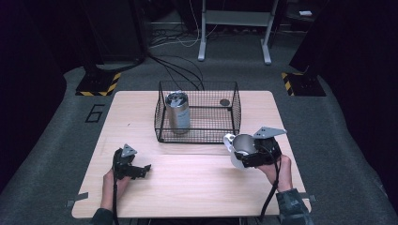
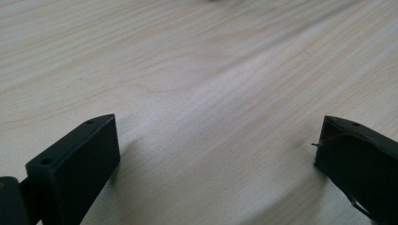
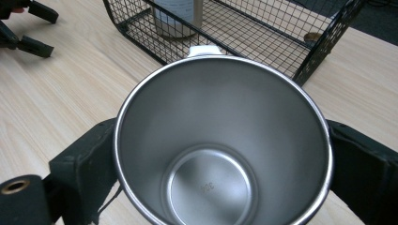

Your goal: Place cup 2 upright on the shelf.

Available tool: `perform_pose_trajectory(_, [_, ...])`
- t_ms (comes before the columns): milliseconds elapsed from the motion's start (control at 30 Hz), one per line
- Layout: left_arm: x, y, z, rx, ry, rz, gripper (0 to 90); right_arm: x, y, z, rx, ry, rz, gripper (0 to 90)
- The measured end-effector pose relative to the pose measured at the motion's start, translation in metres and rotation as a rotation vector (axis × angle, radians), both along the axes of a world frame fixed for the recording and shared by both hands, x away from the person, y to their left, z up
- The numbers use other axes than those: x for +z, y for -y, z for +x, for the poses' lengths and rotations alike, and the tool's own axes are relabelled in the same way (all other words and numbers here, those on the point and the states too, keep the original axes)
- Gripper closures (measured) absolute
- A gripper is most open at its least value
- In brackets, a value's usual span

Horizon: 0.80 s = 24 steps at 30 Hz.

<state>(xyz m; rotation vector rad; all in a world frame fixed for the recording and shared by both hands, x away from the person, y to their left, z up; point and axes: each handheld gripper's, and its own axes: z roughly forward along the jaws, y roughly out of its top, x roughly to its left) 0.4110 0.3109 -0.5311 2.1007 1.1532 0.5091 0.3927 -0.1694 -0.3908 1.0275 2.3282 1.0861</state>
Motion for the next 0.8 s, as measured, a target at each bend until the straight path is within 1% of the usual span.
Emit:
perform_pose_trajectory(167, [0.0, 0.0, 0.0, 0.0, 0.0, -0.001, 0.0, 0.007, -0.004, 0.002, 0.006, 0.011, -0.008, 6.0])
perform_pose_trajectory(300, [0.0, 0.0, 0.0, 0.0, 0.0, 0.0, 0.0, 0.013, -0.008, 0.005, 0.001, 0.017, -0.009, 6.0])
perform_pose_trajectory(333, [0.0, 0.0, 0.0, -0.002, -0.001, 0.002, 0.0, 0.015, -0.009, 0.007, 0.0, 0.017, -0.001, 5.9])
perform_pose_trajectory(367, [0.0, 0.0, 0.0, -0.002, -0.002, 0.002, 0.0, 0.015, -0.009, 0.008, 0.01, 0.023, -0.004, 5.9])
perform_pose_trajectory(433, [0.0, 0.0, 0.0, -0.002, -0.001, 0.003, 0.0, 0.019, -0.011, 0.01, 0.007, 0.028, -0.001, 6.0])
perform_pose_trajectory(467, [0.0, 0.0, 0.0, -0.002, -0.001, 0.003, 0.0, 0.019, -0.011, 0.01, 0.015, 0.031, -0.004, 6.0])
perform_pose_trajectory(533, [0.0, 0.0, 0.0, -0.002, -0.001, 0.002, 0.0, 0.023, -0.013, 0.011, 0.013, 0.027, -0.004, 6.0])
perform_pose_trajectory(567, [0.0, 0.0, 0.0, -0.002, -0.001, 0.002, 0.0, 0.023, -0.014, 0.012, 0.014, 0.039, 0.001, 6.0])
perform_pose_trajectory(600, [0.0, 0.0, 0.0, -0.002, 0.0, 0.002, 0.0, 0.025, -0.015, 0.012, 0.012, 0.035, 0.002, 6.0])
perform_pose_trajectory(700, [0.0, 0.0, 0.0, 0.0, 0.0, -0.001, 0.0, 0.029, -0.018, 0.013, 0.022, 0.043, -0.003, 6.0])
perform_pose_trajectory(767, [-0.001, 0.0, 0.0, 0.003, 0.007, -0.004, 0.0, 0.032, -0.019, 0.015, 0.031, 0.048, -0.011, 6.0])
perform_pose_trajectory(800, [-0.001, 0.0, 0.0, 0.003, 0.006, -0.004, 0.0, 0.033, -0.02, 0.015, 0.025, 0.049, -0.008, 5.9])
